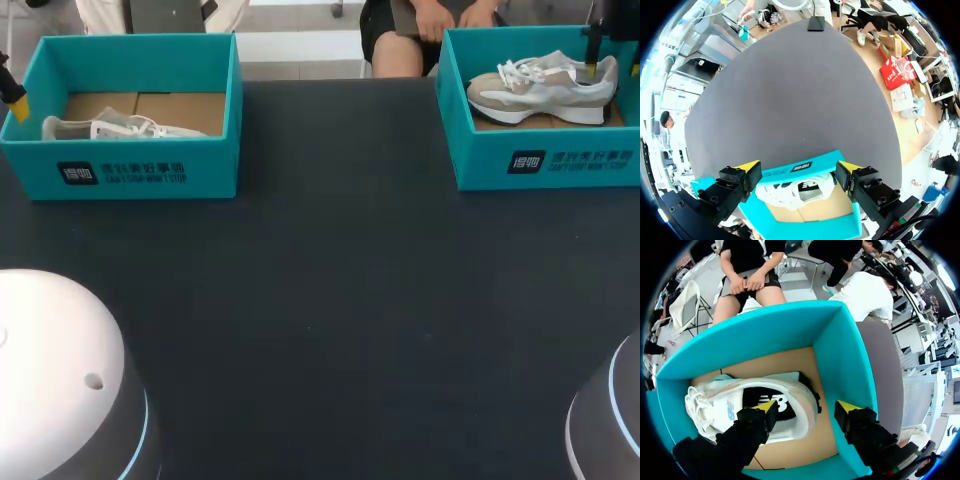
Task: Take the shoe out of the shoebox, open the shoe tongue, remove and reinsert the insole, then place the shoe into the shoebox
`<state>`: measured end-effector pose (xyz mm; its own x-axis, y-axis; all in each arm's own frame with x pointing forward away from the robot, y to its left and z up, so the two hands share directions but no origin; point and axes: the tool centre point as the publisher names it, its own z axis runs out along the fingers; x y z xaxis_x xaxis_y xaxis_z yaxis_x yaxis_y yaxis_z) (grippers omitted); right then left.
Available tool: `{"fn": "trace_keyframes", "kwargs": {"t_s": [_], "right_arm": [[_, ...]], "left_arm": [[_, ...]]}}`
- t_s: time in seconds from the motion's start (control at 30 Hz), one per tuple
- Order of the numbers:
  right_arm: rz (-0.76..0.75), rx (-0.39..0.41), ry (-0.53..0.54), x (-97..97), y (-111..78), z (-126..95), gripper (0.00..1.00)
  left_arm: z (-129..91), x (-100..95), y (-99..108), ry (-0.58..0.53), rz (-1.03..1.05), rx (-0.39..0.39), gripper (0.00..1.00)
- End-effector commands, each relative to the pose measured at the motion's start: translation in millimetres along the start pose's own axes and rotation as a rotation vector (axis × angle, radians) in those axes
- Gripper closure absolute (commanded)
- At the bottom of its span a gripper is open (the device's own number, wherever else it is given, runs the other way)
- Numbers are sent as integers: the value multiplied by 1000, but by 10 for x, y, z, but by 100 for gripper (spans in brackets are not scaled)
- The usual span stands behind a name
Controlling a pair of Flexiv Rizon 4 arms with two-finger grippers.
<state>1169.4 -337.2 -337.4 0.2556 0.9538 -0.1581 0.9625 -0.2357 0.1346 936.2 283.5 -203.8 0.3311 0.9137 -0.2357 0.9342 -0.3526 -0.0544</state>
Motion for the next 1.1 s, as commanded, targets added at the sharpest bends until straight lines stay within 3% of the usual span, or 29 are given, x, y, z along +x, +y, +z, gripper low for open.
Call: {"fn": "trace_keyframes", "kwargs": {"t_s": [0.03,0.13,0.3,0.4,0.43,0.47,0.5,0.63,0.83,1.1], "right_arm": [[10,70,6,22,84,187,37],[-8,63,3,35,91,245,32],[-6,63,0,-17,114,366,37],[-13,66,-10,-17,126,384,59],[-14,67,-18,-18,127,386,70],[-15,67,-19,-19,126,386,90],[-16,67,-20,-20,126,386,99],[-9,62,-30,-43,60,311,100],[16,15,-36,-137,-92,10,100],[69,-53,-50,-247,-379,-649,100]], "left_arm": [[2,-7,-16,3,0,-3,0],[2,-7,-16,3,0,-3,0],[2,-7,-16,3,0,-3,0],[2,-7,-16,3,0,-3,0],[2,-7,-16,3,0,-3,0],[2,-7,-16,3,0,-3,0],[2,-7,-16,3,0,-3,0],[2,-7,-16,3,0,-3,0],[2,-7,-16,3,0,-3,0],[2,-7,-16,3,0,-3,0]]}}
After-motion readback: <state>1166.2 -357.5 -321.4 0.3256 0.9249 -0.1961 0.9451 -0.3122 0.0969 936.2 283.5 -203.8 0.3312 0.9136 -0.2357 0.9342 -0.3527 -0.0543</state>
